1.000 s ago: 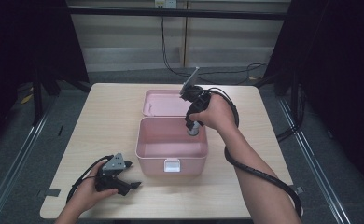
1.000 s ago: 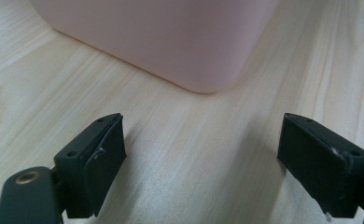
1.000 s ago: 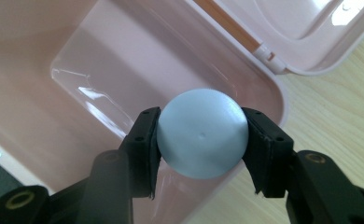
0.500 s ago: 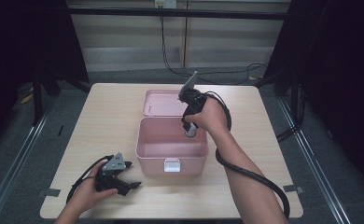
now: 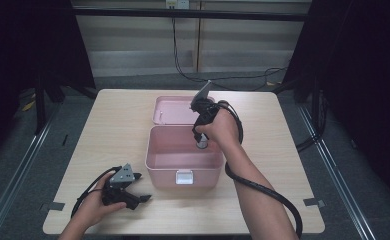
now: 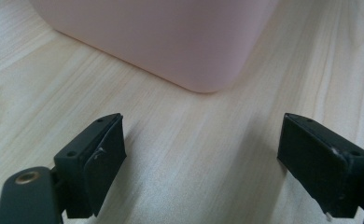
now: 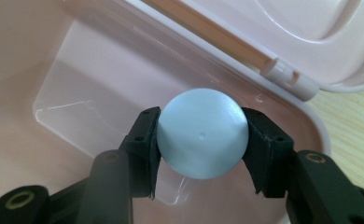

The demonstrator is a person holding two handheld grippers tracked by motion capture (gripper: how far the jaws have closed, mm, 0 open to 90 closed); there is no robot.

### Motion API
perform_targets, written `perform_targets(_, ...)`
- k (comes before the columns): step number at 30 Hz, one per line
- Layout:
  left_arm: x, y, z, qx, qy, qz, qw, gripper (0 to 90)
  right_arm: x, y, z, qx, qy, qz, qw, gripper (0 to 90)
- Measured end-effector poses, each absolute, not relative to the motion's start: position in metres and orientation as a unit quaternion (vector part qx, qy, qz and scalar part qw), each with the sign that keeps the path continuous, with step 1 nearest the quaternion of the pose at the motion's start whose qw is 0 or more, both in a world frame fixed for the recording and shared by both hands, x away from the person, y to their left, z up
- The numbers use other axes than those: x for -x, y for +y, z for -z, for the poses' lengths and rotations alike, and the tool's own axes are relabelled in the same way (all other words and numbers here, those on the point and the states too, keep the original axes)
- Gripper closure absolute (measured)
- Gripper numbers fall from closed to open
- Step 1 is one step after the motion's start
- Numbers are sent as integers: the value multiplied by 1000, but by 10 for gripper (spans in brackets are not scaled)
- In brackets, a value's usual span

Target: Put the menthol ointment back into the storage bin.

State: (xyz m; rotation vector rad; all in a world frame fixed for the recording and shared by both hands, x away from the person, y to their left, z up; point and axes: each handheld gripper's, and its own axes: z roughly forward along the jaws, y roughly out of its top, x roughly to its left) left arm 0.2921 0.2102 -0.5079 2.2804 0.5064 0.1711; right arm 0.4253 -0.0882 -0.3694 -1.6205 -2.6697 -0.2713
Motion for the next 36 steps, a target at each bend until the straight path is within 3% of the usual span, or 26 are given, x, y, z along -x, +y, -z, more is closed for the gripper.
perform_targets(36,-292,210,508,-897,199,-67,389,144,-428,-81,394,562,-822,91,-17,506)
